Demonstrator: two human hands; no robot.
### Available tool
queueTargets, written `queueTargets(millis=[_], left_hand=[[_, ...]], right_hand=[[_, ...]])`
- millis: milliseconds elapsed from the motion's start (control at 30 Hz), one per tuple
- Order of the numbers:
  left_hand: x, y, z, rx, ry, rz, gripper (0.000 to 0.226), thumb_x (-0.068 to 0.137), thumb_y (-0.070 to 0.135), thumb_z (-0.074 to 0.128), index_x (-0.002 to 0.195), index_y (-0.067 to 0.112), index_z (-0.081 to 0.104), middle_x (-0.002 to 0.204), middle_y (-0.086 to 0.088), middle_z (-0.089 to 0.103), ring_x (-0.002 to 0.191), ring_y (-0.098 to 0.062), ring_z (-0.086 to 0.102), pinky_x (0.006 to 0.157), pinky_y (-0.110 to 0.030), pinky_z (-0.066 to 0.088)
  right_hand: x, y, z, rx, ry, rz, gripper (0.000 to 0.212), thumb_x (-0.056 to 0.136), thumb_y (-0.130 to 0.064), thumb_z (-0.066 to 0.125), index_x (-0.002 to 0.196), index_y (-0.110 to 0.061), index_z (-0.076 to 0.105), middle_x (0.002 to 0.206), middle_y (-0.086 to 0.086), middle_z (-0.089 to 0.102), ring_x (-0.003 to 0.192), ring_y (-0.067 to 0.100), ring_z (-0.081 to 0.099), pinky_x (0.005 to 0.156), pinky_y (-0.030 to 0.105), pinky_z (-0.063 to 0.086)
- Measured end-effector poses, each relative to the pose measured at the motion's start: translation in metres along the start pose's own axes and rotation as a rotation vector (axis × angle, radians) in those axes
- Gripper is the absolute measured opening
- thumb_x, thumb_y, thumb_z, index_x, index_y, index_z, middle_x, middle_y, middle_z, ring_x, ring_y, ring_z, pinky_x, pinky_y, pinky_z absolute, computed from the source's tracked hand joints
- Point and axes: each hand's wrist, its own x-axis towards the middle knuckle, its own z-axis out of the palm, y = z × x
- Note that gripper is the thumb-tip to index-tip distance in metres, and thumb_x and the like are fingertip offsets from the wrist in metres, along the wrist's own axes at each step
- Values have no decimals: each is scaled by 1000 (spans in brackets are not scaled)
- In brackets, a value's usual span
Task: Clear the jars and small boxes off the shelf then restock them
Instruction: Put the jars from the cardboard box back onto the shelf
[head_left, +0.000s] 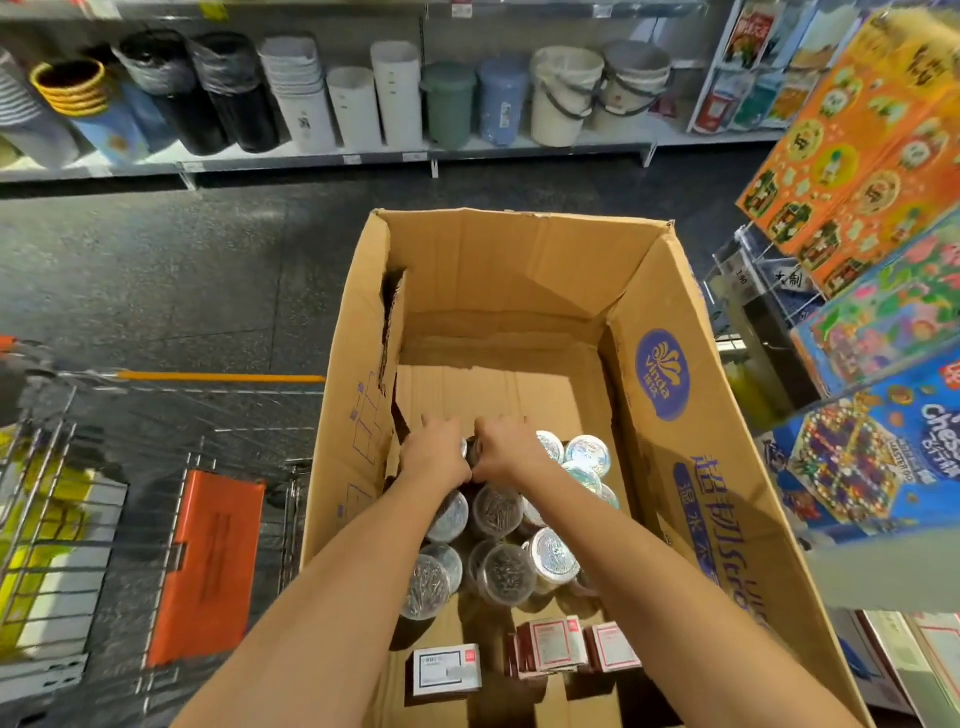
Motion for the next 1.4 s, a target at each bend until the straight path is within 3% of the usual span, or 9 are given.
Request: queueTargets(millis=[67, 167, 267, 467, 767, 867, 1033, 1267, 1400], left_hand=[[-6, 2, -14, 0, 16, 9, 60, 75, 32, 78, 123, 15, 47, 124, -11, 48, 111, -30, 53, 82, -37, 48], [-21, 8, -37, -7, 34, 46, 55, 75, 31, 76, 120, 12, 49, 119, -11, 53, 104, -27, 57, 79, -36, 51], [-39, 15, -62, 7, 83, 86, 68, 73, 32, 76, 127, 11, 41, 123, -14, 49, 108, -31, 55, 79, -38, 49], [-93, 46, -114, 20, 226, 280, 69, 73, 40, 78, 126, 16, 41, 126, -13, 48, 109, -31, 55, 88, -41, 54], [-224, 143, -145, 81, 380, 702, 54, 68, 38, 80, 105, 15, 47, 100, -4, 56, 85, -21, 53, 59, -30, 45], [-278, 183, -140, 140, 405, 837, 50, 70, 40, 77, 94, 15, 40, 93, -5, 52, 94, -29, 55, 63, -32, 38], [-363, 245, -120, 141, 380, 1052, 51, 67, 37, 80, 95, 15, 45, 92, -5, 55, 84, -28, 61, 60, -34, 46], [-477, 333, -76, 55, 269, 1364, 42, 64, 25, 80, 91, 14, 51, 86, -9, 62, 62, -23, 64, 46, -33, 56], [-534, 373, -50, 85, 306, 1517, 44, 65, 31, 78, 91, 14, 47, 88, -7, 60, 74, -25, 61, 56, -31, 52]], right_hand=[[-6, -1, -9, 55, 26, 24, 41, 73, -35, 73, 92, -14, 43, 92, 12, 58, 92, 31, 58, 66, 32, 38], [-23, -5, -31, 92, 72, 81, 30, 74, -27, 68, 90, -9, 50, 90, 14, 63, 84, 30, 61, 63, 38, 51], [-45, -7, -56, 83, 151, 130, 54, 76, -28, 67, 119, 0, 50, 104, 15, 63, 79, 26, 58, 53, 35, 48], [-115, -2, -116, 66, 283, 152, 66, 76, -36, 73, 125, -9, 38, 118, 13, 55, 108, 34, 56, 81, 39, 44], [-307, 37, -178, 36, 535, 315, 41, 77, -37, 71, 81, -13, 38, 77, 4, 41, 76, 26, 48, 55, 34, 34], [-373, 51, -186, -29, 616, 429, 39, 71, -34, 71, 69, -17, 36, 76, 5, 45, 77, 30, 53, 54, 31, 33], [-491, 68, -184, -38, 707, 595, 30, 63, -32, 76, 82, -13, 61, 87, 12, 67, 81, 28, 64, 61, 28, 47], [-646, 85, -156, -40, 825, 852, 25, 62, -29, 74, 71, -16, 54, 79, 8, 60, 75, 25, 61, 56, 28, 41], [-715, 93, -140, -25, 904, 987, 48, 69, -28, 77, 101, -7, 49, 98, 12, 61, 91, 30, 60, 65, 33, 46]])
